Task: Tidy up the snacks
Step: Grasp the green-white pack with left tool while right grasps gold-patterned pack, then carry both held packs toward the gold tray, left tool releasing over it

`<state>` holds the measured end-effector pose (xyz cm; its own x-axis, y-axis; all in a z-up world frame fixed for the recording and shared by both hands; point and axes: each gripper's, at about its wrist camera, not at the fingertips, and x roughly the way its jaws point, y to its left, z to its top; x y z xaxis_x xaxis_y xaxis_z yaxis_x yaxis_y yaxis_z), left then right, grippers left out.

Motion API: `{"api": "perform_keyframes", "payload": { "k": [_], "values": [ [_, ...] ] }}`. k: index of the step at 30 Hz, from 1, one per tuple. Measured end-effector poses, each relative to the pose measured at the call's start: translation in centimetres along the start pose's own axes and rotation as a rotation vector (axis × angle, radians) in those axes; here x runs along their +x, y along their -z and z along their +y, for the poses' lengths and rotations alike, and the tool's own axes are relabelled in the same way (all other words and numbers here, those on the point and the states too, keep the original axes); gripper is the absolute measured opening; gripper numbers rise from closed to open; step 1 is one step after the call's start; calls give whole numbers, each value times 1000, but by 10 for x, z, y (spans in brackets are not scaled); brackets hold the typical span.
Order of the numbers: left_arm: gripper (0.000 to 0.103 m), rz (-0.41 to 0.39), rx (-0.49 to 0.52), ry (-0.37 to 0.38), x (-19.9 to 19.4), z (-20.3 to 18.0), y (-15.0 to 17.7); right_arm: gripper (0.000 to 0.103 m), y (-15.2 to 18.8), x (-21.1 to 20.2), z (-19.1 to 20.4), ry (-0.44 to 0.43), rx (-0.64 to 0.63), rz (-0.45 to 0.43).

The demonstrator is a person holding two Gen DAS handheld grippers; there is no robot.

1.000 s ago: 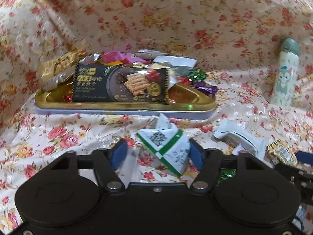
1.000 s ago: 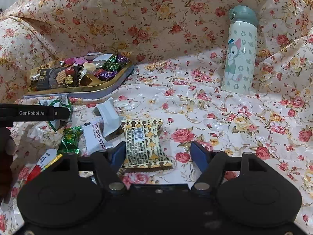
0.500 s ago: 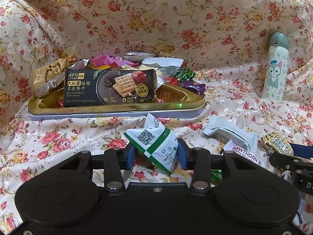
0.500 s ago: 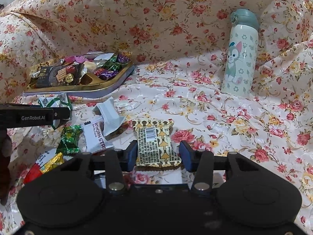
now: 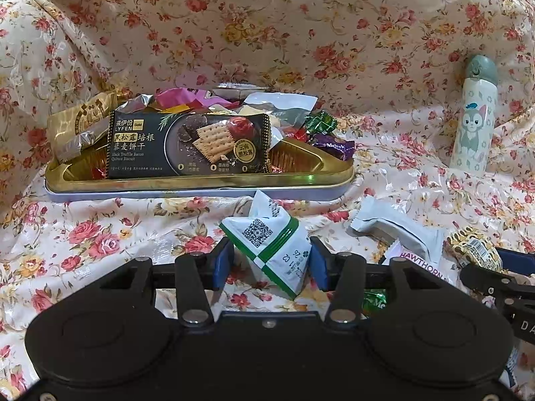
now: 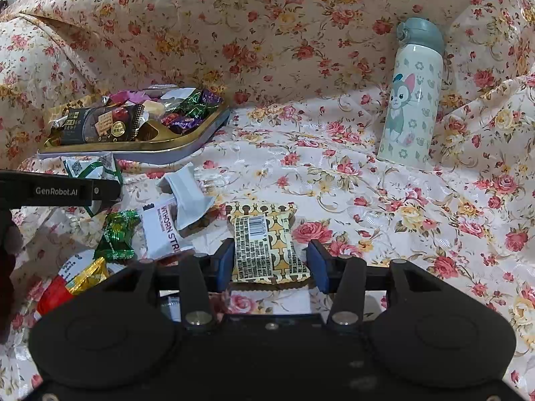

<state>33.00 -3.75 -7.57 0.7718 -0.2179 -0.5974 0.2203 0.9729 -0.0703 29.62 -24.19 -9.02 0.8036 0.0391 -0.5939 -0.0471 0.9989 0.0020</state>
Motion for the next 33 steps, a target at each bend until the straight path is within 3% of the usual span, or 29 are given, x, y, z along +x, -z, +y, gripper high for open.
{"api": "perform_keyframes", "payload": {
  "k": [4,10,16,24,33],
  "values": [
    [57,1,-1,-6,1,-1,-1,51,0,0,0,-1,1,0],
    [41,-14,10,4,-2,-3,0,49,1,0,0,-4,3,-2],
    [41,3,-9,12,-19,-3,-5,45,1,0,-4,-14,25,-7],
    [41,7,52,-17,-71,-6,-11,41,1,-7,-7,11,42,9],
    [41,49,52,-22,-127,-9,-9,38,4,-45,-22,30,110,74]
  ]
}}
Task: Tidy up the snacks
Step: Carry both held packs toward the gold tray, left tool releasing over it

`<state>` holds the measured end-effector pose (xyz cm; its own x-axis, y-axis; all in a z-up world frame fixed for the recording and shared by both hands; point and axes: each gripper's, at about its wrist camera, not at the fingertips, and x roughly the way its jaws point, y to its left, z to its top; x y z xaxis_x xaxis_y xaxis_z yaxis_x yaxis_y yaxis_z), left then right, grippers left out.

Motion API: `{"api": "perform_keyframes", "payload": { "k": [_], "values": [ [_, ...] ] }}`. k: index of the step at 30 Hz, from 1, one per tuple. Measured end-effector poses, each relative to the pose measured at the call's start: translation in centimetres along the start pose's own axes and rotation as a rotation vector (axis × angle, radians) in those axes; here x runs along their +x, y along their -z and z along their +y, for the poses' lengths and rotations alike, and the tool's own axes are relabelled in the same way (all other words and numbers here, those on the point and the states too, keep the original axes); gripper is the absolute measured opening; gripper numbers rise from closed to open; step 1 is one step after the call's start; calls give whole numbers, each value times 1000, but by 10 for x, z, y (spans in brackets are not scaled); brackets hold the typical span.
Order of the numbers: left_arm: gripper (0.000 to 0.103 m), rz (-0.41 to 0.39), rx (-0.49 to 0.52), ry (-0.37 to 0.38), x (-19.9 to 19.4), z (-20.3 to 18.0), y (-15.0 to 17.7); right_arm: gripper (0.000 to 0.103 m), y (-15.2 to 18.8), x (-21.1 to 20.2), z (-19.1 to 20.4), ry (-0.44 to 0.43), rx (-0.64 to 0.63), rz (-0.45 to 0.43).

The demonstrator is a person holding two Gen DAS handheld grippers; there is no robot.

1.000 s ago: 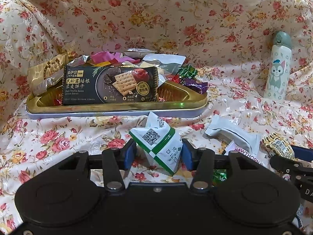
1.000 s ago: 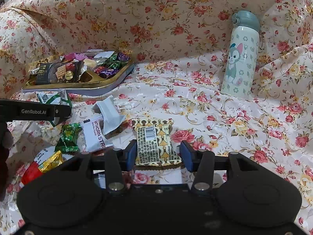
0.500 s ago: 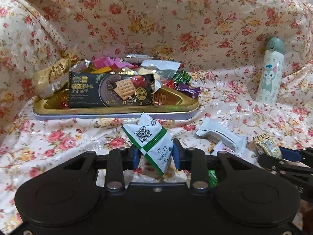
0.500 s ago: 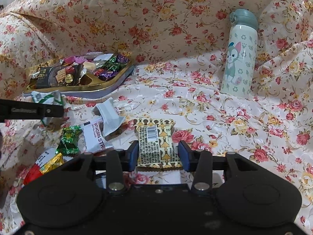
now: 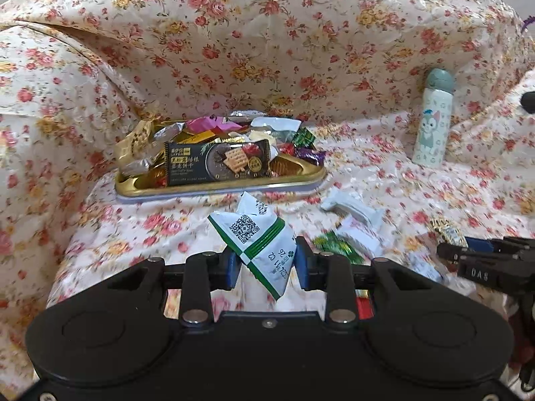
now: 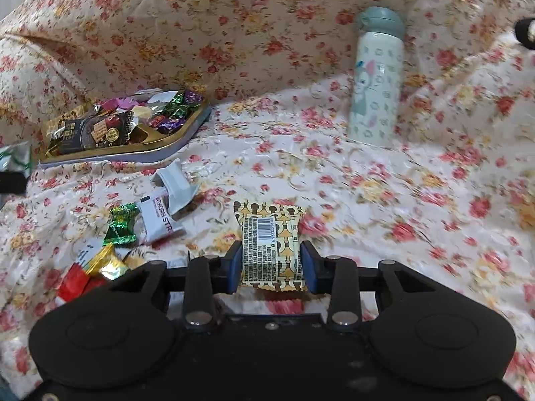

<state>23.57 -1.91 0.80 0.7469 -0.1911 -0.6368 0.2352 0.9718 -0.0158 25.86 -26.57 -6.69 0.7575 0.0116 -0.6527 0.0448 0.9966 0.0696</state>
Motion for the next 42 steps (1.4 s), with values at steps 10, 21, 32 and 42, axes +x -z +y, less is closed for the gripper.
{"api": "perform_keyframes", "payload": {
  "k": [10,21,32,42],
  "values": [
    [42,113,13,56,-48,-8,26,38,28,-37,-4,72,3,177],
    [42,183,16,69,-60,-22,63,41,33,-34,-6,59,61,129],
    [35,200,-35,71,-71,-20,79,35,34,-46,-8,33,80,82],
    [26,208,-52,64,-90,-25,92,34,32,-110,10,-59,63,-6]
  ]
}}
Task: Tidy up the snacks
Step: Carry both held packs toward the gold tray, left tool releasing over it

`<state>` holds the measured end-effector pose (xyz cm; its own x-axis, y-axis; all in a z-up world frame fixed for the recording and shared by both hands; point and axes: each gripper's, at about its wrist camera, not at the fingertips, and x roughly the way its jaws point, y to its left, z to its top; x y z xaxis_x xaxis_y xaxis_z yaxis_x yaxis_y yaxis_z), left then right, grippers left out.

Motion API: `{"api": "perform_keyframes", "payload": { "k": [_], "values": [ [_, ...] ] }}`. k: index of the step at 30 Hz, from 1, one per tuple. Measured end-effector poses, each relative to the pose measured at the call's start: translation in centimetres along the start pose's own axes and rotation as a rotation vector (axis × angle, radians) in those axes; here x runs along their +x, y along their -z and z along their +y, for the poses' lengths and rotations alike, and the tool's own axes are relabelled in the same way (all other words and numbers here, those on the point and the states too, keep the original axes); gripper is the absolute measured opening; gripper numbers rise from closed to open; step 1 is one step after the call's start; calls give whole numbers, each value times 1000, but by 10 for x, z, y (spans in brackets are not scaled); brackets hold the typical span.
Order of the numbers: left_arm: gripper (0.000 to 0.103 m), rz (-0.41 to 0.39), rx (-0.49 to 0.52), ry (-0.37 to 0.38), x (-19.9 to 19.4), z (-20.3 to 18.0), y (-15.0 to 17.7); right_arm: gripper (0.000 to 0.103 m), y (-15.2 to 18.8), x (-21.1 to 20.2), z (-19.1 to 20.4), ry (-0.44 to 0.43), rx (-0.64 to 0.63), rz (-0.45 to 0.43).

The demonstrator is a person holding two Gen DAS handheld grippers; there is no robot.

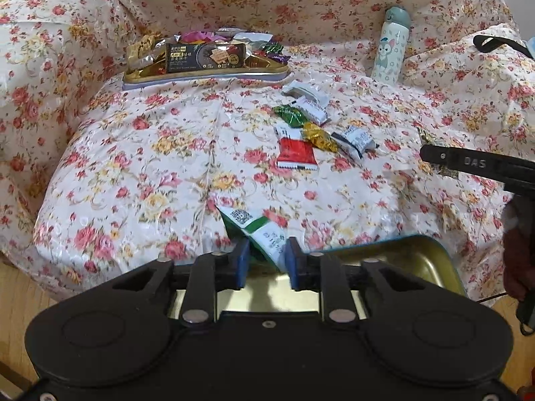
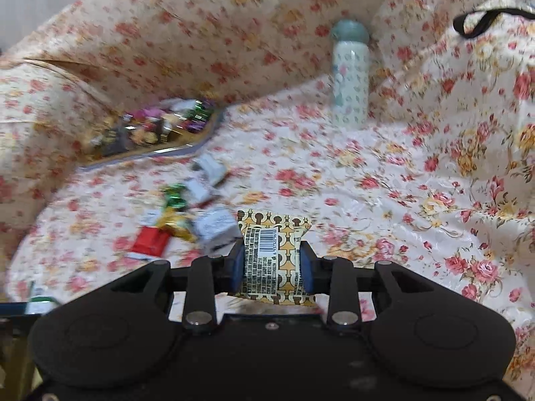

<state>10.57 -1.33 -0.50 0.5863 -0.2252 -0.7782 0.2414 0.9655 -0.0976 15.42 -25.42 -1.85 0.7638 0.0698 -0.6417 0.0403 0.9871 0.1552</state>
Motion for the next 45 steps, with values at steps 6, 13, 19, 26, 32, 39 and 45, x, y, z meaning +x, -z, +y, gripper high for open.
{"api": "perform_keyframes", "payload": {
  "k": [6,13,19,26,32,39,45],
  "values": [
    [24,40,-34,9,1,2,19,34,21,-33,14,-92,8,10],
    [28,32,-34,-13,5,6,16,34,34,-53,30,-134,-19,4],
    [65,-16,-10,-6,17,0,-4,34,31,-54,27,-150,2,-3],
    [71,21,34,-23,44,-12,-9,34,33,-47,24,-166,34,22],
    [71,71,1,-15,63,-9,-13,34,31,-40,20,-177,63,36],
    [64,80,14,-15,78,-14,-19,34,27,-28,18,-179,82,47],
    [46,61,-9,15,81,-10,-28,34,26,-18,16,-174,95,66]
  ]
}}
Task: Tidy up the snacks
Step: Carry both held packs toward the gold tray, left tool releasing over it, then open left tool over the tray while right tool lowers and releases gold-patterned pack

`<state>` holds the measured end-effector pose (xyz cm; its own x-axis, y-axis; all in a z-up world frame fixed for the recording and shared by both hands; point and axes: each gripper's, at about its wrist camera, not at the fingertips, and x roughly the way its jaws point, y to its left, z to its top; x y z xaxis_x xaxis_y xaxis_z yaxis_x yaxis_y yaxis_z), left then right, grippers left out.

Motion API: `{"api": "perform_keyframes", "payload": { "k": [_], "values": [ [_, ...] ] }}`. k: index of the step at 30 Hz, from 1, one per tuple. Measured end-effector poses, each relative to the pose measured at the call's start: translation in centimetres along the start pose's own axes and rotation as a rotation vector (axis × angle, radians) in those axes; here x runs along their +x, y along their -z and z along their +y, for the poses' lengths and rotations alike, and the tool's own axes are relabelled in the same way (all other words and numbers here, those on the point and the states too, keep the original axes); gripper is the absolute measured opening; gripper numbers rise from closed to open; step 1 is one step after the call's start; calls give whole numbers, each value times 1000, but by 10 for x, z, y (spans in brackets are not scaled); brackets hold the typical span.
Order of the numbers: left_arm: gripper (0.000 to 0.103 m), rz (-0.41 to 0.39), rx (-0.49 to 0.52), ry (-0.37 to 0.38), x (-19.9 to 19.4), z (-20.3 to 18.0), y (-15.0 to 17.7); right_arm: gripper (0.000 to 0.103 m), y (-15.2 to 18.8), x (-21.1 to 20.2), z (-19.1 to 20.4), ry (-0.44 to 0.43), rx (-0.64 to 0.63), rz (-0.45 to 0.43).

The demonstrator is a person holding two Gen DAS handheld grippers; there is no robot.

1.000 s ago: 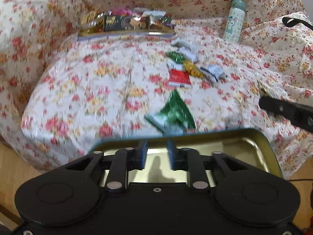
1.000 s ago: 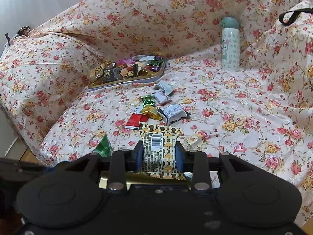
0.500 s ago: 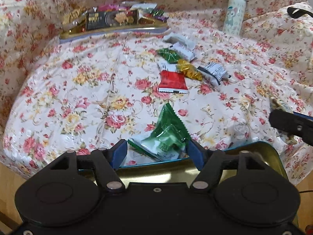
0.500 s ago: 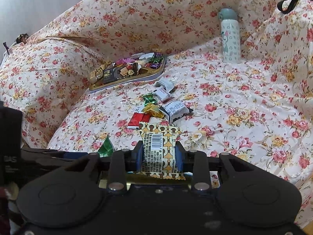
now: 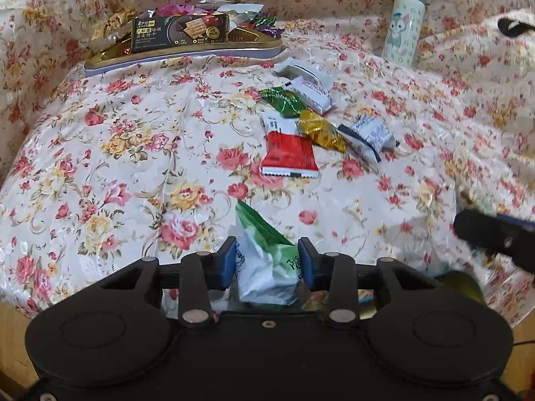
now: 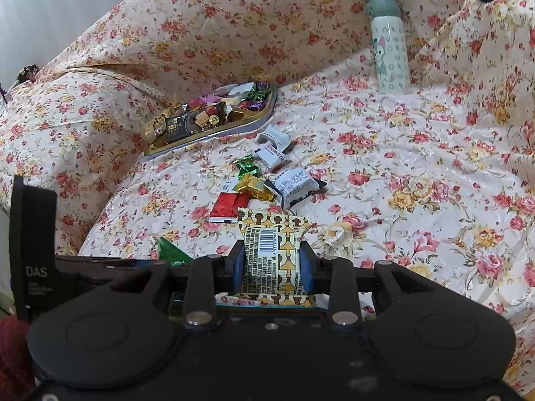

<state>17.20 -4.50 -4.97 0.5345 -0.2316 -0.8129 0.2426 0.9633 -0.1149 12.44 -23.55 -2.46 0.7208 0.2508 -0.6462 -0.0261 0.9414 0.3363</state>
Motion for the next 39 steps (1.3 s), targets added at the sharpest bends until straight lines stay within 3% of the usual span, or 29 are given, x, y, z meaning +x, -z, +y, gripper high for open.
{"api": "perform_keyframes", "payload": {
  "k": [5,16,32,39],
  "values": [
    [46,-37,-5,-30,-10,2,-8,34,-2,2,2,7,-6,-4],
    [46,-106,-3,-34,-74,6,-5,34,1,-27,19,3,-63,-49],
    [46,58,36,75,-105,-33,87,34,70,-92,31,39,-129,-10],
    [47,63,73,47,-109,-43,109,34,99,-106,25,68,-115,4]
  ]
}}
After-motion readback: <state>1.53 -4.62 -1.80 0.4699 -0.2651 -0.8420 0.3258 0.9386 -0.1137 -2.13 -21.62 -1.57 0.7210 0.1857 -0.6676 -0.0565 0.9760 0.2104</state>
